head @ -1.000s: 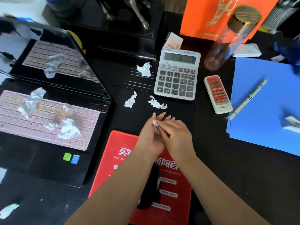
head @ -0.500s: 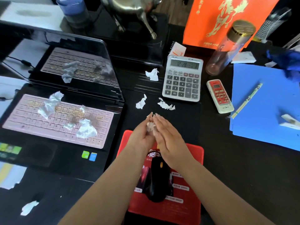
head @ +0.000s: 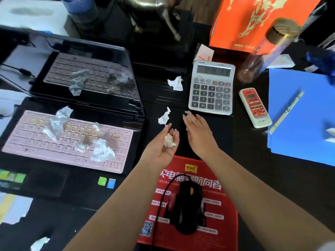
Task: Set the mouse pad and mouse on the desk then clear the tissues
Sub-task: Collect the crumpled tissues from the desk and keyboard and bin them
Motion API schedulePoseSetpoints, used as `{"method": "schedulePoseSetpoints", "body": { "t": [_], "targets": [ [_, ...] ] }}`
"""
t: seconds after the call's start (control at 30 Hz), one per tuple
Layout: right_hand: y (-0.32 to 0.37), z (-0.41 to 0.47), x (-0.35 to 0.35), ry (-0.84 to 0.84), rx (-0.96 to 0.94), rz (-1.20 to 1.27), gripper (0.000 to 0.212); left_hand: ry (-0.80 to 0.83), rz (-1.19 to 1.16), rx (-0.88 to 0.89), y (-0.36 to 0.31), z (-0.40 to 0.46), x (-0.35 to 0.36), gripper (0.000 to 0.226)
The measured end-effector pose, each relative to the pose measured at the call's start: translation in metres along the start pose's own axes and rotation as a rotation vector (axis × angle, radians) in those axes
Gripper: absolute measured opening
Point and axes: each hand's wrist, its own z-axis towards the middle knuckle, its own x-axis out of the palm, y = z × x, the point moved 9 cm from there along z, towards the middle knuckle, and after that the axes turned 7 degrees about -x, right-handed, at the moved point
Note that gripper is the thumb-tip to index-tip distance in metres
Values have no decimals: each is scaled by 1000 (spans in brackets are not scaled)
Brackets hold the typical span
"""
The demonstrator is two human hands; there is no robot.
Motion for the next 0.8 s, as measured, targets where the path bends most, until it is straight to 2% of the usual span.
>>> {"method": "schedulePoseSetpoints", "body": {
  "t": [0.07,0.17,0.23,0.33,0.43,0.53,0.6,0.7,0.77,0.8],
  "targets": [
    [1,2,2,10,-38,-19,45,-16,30,4,-1,3,-6,15],
    [2,-6,-11,-194,-87,36,28,-41,95,68,-4,11,-9,12],
    [1,-16,-22,-318,-14,175,19,-52,173,106,-5,17,-6,14],
    [4,-27,-29,-410,138,408,18,-18,231,77,2,18,10,23],
    [21,-26,-33,-409,24,342,17,33,192,64,6,20,27,24],
    [32,-24,-33,-374,-153,259,24,16,129,76,4,25,28,15],
    [30,-30,-33,-375,-192,266,27,14,94,80,1,28,26,15],
    [-4,-35,-35,-435,-2,252,34,27,52,69,0,30,24,17],
    [-27,-31,-24,-406,118,204,36,25,38,67,1,28,22,18],
    [-31,-28,-17,-376,114,163,34,22,38,73,2,28,21,19]
  ]
}}
